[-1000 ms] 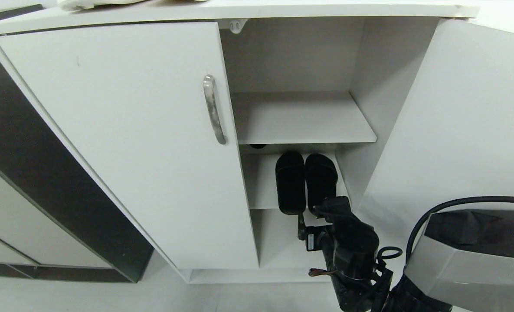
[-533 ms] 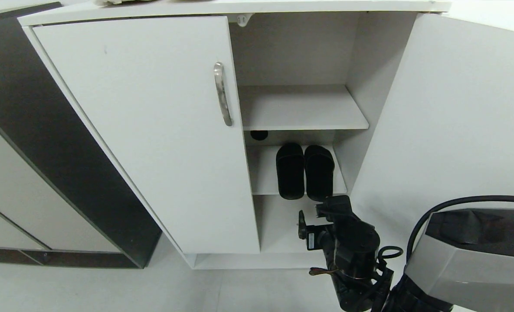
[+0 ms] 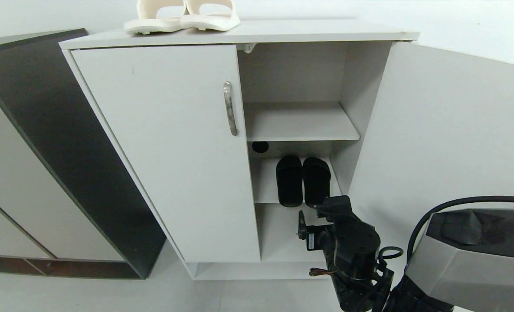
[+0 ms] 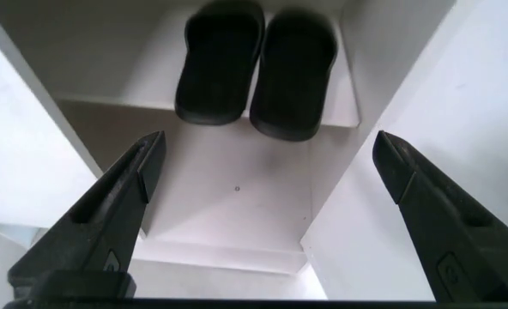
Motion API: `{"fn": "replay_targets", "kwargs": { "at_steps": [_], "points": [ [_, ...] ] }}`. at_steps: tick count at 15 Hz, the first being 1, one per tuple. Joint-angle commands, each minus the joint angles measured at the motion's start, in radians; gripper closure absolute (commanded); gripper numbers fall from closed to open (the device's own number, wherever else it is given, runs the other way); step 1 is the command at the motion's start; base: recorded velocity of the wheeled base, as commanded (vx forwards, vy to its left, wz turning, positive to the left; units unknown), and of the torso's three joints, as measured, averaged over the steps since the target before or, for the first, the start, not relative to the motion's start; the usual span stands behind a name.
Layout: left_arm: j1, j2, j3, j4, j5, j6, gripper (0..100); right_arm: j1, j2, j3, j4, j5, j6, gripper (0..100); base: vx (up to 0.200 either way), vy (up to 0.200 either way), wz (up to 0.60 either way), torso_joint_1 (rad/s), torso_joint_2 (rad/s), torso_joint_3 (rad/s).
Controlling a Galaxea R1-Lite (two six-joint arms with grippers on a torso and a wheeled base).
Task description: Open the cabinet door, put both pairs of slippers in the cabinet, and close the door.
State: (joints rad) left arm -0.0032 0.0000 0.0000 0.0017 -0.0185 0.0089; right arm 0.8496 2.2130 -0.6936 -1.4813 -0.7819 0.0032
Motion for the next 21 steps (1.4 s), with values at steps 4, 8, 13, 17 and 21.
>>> {"fn": "replay_targets", "kwargs": {
  "at_steps": [4,8,13,17,21],
  "points": [
    [0.0,0.002,0.0,0.0,0.0,0.0,100,0.0,0.001,-0.001,-0.001,0.001,0.0,0,0.0,0.0,0.0,0.005,0.01,0.209],
    [-0.001,0.002,0.0,0.0,0.0,0.0,100,-0.004,0.001,0.003,-0.001,-0.002,0.0,0,0.0,0.0,0.0,-0.001,0.0,0.151],
    [0.0,0.002,0.0,0.0,0.0,0.0,100,-0.006,0.005,0.011,-0.001,0.003,0.0,0,0.0,0.04,0.0,0.001,0.0,0.001],
    [-0.001,0.002,0.0,0.0,0.0,0.0,100,-0.006,0.004,0.023,-0.002,0.004,0.0,0,0.0,0.2,0.0,0.008,0.0,0.001],
    [-0.001,0.002,0.0,0.0,0.0,-0.001,100,-0.006,0.001,0.032,-0.011,0.004,0.0,0,0.0,0.2,0.0,0.002,0.0,0.006]
  ]
}}
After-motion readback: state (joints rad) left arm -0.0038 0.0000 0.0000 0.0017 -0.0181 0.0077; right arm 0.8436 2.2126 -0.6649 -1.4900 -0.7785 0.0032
